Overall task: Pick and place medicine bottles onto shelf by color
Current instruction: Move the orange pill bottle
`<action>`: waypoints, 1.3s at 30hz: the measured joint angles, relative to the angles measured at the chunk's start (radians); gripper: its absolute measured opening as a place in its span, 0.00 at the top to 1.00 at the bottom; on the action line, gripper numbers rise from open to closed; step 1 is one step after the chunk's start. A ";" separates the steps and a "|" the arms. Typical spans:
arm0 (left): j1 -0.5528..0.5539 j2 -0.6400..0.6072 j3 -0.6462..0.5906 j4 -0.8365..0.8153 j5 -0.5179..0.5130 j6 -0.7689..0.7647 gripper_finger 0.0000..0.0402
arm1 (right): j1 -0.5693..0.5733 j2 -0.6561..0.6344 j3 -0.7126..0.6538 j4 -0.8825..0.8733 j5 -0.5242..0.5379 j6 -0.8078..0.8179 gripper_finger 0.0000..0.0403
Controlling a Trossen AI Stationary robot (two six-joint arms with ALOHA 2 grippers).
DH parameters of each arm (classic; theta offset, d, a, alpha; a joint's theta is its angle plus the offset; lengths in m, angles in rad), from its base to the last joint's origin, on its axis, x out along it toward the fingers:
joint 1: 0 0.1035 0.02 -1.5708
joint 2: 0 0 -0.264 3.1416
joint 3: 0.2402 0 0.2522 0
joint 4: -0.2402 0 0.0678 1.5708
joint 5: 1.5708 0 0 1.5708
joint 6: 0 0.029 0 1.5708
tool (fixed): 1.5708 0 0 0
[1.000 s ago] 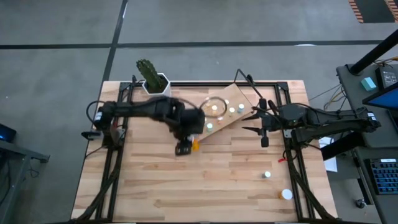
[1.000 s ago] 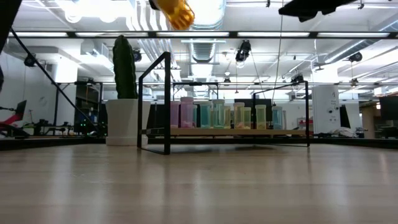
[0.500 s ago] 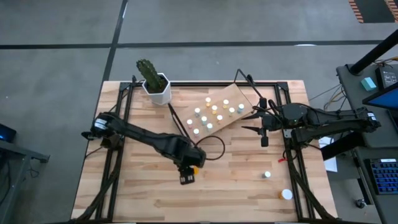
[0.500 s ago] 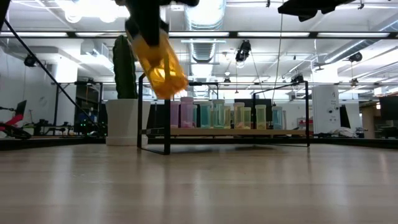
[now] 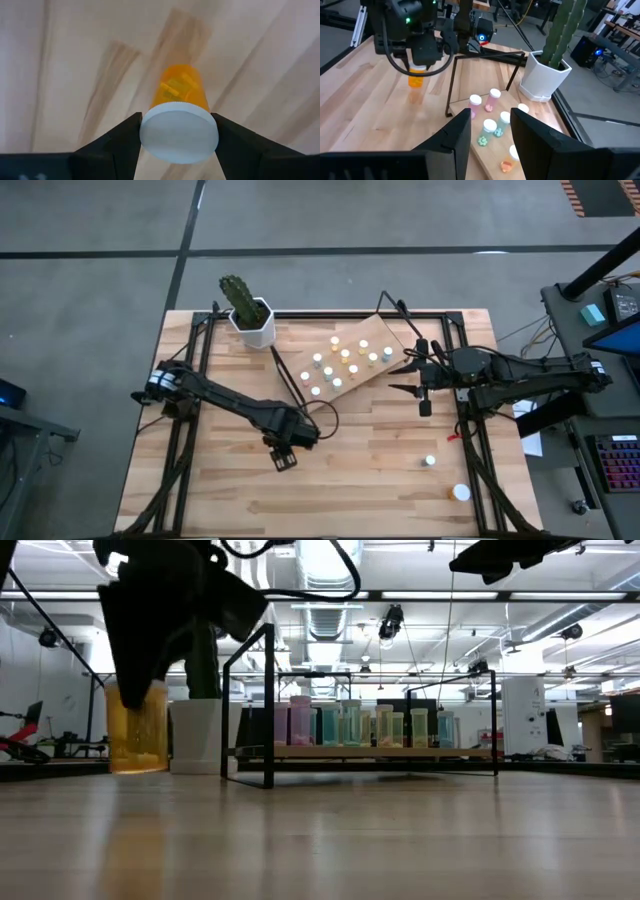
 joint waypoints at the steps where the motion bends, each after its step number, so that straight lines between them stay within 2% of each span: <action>1: -0.001 0.002 -0.002 0.001 -0.008 -0.001 0.49 | 0.000 0.000 0.000 0.000 0.000 0.000 0.68; 12: -0.011 0.003 -0.014 0.048 -0.041 -0.076 0.49 | 0.000 0.003 -0.002 -0.001 0.000 0.002 0.68; 17: -0.012 0.003 -0.039 0.136 -0.042 -0.080 0.49 | 0.000 0.006 -0.002 -0.002 0.000 0.001 0.68; 30: -0.011 0.003 -0.066 0.165 -0.038 -0.082 0.49 | 0.000 0.006 -0.002 -0.003 0.000 0.001 0.68; 39: -0.011 0.003 -0.066 0.182 -0.040 -0.079 0.34 | 0.000 0.006 -0.002 -0.003 0.000 0.002 0.68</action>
